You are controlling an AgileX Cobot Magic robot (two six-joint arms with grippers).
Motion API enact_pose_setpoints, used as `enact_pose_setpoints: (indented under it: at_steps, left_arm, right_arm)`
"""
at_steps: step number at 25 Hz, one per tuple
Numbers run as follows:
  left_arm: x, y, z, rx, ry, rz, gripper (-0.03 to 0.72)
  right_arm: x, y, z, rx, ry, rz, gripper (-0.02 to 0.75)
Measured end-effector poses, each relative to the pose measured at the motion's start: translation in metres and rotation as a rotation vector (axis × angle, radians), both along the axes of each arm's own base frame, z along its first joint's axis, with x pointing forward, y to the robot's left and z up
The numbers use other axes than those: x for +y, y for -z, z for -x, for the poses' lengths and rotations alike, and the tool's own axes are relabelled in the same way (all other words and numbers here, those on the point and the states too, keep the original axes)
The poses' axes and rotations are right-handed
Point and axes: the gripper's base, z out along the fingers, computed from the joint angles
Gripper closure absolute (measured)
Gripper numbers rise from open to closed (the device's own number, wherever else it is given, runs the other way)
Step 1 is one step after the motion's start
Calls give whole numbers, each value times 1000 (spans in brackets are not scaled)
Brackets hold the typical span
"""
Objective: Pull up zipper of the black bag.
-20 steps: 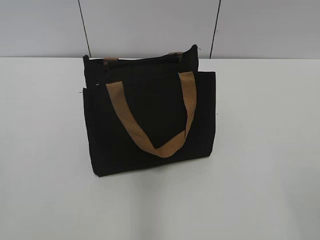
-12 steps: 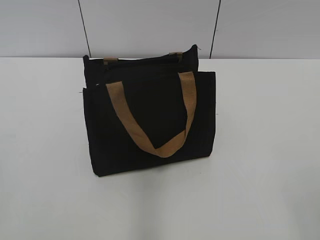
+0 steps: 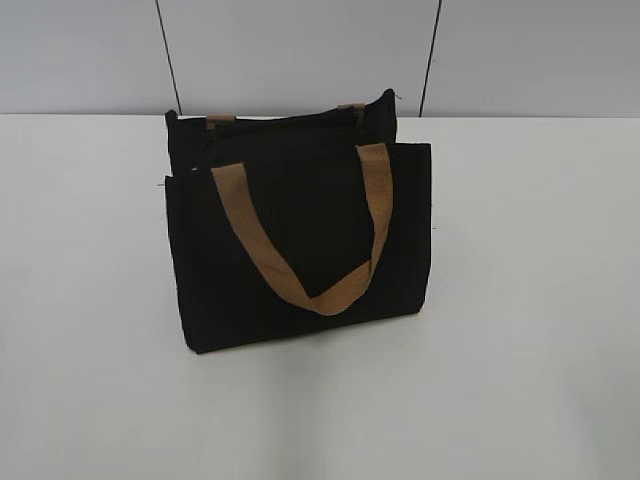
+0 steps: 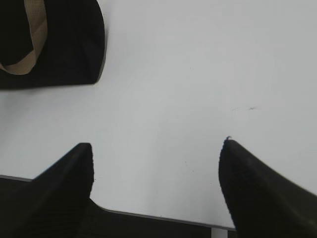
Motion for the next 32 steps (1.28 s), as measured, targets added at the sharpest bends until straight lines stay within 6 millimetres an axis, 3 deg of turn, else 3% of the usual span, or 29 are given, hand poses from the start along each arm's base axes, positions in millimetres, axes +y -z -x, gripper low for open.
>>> enact_pose_setpoints:
  at_steps: [3,8,10,13,17,22,25,32]
  left_arm:
    - [0,-2,0,-14,3,5,343]
    - [-6,-30,-3,-285,38,96,87]
    - [-5,-37,-11,-401,27,119,62]
    - [-1,-33,-34,-493,-5,136,111]
    - [4,-12,-70,-553,-61,152,173]
    - [10,18,-106,-504,-133,203,240]
    - [10,25,-126,-476,-136,188,263]
    - [-15,54,-172,-344,38,133,309]
  right_arm:
    - [0,0,0,0,0,0,143]
    - [0,0,0,0,0,0,143]
    - [0,0,0,0,0,0,143]
    - [0,0,0,0,0,0,143]
    - [0,0,0,0,0,0,143]
    - [0,0,0,0,0,0,143]
    - [0,0,0,0,0,0,143]
    - [0,0,0,0,0,0,143]
